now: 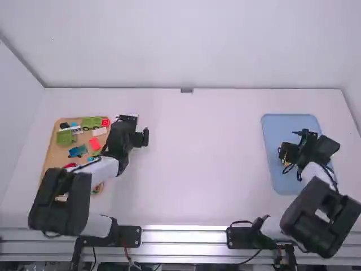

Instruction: Assemble lego blocks to make yellow taxi

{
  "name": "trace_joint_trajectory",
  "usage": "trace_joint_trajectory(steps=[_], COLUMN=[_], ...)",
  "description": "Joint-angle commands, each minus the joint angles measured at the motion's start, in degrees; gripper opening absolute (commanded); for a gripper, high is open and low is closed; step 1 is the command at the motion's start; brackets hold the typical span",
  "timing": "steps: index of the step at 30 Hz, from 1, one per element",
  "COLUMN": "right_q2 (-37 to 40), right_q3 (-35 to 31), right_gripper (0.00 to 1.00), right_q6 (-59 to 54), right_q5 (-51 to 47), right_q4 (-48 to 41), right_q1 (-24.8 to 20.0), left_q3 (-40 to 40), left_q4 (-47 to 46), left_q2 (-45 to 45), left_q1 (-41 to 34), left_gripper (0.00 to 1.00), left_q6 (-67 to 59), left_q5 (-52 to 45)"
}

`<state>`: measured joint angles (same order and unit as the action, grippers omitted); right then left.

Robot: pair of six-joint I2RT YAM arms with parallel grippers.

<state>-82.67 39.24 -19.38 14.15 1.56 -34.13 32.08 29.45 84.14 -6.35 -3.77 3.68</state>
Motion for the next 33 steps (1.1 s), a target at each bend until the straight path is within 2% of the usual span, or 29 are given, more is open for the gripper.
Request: trace_joint_trajectory(steps=[1, 10, 16, 26, 33], right_q2=[5.7, 22.3, 27.3, 36.0, 44.0], right_q3=[0.2, 0.1, -1.3, -10.0, -18.0], right_gripper=[0.98, 0.98, 0.96, 0.81, 0.67], right_q6=[0.5, 0.5, 1.9, 10.6, 18.6], right_q5=[-1.8, -1.8, -3.2, -11.9, -14.2], right_q4=[-1.7, -5.5, -4.2, -1.6, -1.6], right_q1=[2.1, 12.3, 16.5, 25.2, 33.2], left_q3=[-0.2, -0.3, -1.7, -10.5, -18.8], left_q4=[-1.4, -6.6, -8.2, -17.1, -25.3], left_q2=[-7.3, -27.6, -33.0, -41.9, -50.1], left_q1=[-1.9, -4.2, -2.3, 6.3, 6.3], left_gripper=[0.99, 0.99, 0.96, 0.81, 0.67], left_q6=[-6.7, -11.8, -10.3, -1.5, 3.8], left_q5=[0.5, 0.5, -0.9, -3.7, -3.7])
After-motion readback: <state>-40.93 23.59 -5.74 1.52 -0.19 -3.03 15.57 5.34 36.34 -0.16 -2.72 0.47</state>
